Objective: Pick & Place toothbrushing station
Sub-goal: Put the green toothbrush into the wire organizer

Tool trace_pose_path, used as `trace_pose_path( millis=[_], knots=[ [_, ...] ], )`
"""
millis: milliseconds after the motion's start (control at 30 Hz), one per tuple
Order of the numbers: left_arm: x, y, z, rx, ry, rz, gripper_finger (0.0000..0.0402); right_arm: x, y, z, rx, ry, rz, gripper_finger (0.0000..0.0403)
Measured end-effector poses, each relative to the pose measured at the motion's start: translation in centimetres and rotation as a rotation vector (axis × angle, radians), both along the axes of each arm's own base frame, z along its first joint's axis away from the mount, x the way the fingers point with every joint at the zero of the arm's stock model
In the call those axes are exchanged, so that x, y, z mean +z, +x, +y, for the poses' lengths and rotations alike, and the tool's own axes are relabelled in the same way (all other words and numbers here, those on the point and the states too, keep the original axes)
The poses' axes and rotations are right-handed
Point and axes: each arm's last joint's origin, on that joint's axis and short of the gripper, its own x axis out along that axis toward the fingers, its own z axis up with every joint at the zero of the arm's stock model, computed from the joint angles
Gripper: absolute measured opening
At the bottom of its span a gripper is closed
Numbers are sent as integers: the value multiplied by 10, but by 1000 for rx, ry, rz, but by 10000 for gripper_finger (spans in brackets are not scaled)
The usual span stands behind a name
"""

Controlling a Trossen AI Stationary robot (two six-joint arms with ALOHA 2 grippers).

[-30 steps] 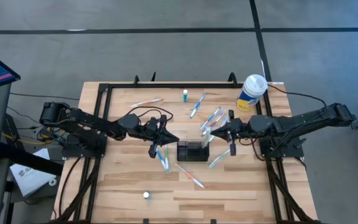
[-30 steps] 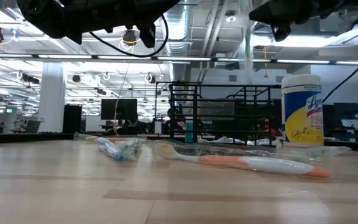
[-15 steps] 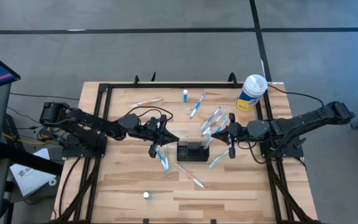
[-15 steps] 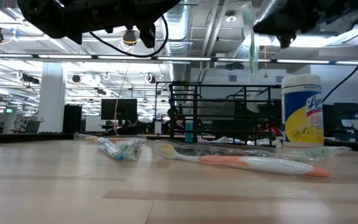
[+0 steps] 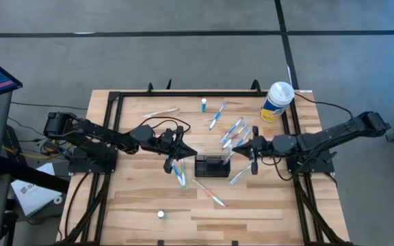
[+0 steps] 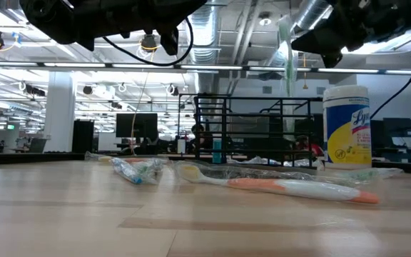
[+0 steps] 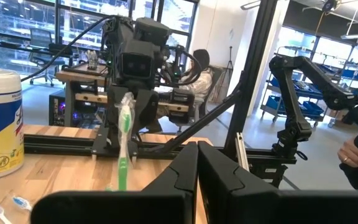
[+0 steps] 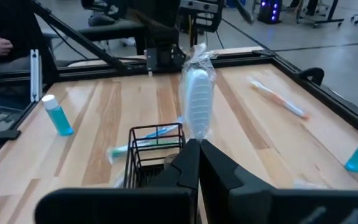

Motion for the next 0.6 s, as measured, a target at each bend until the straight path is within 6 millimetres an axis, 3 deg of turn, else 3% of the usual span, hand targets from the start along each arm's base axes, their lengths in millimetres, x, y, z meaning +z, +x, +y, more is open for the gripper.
trace_pose_path(
  millis=[600],
  knots=[
    [0,0,0,0,0,0,3,-36,-13,-3,-11,65,-59,0]
  ],
)
